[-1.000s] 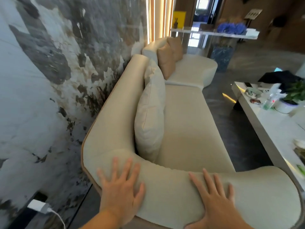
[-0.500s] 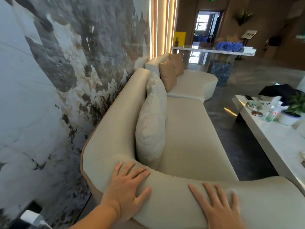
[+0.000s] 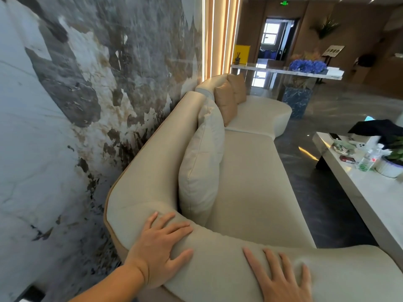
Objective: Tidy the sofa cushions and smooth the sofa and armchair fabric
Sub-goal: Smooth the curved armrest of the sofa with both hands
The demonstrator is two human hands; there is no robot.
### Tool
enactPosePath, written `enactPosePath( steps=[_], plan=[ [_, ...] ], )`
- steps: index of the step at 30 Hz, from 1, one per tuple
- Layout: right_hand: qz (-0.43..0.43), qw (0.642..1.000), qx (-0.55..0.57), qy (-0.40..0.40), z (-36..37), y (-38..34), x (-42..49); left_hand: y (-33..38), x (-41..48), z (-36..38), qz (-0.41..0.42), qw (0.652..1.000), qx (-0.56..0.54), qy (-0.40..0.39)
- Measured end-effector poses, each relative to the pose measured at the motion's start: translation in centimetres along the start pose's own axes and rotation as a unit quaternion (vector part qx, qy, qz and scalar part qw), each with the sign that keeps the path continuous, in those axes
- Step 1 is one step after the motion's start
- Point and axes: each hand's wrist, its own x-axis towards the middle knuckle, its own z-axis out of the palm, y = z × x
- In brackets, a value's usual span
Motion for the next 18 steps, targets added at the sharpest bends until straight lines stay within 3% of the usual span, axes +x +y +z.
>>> enactPosePath(
  steps=[5, 12, 16, 18],
  plan=[
    [0.017, 1.000, 0.005, 0.021, 0.0, -2.2, 0.8, -2.2, 0.3, -0.7, 0.012, 1.000, 0.010, -0.003],
    [0.045, 0.999, 0.008, -0.009, -0.7, -5.4, 1.7, -5.4, 0.8, -1.7, 0.027, 1.000, -0.007, -0.004],
    [0.047, 0.989, 0.093, 0.104, -1.5, -9.0, 0.9, -6.8, 0.7, -2.2, 0.035, 0.999, -0.008, -0.011],
    [0.040, 0.988, 0.046, 0.139, -0.4, -9.5, 1.0, -7.5, 0.7, -2.5, 0.039, 0.999, -0.020, -0.019]
  ],
)
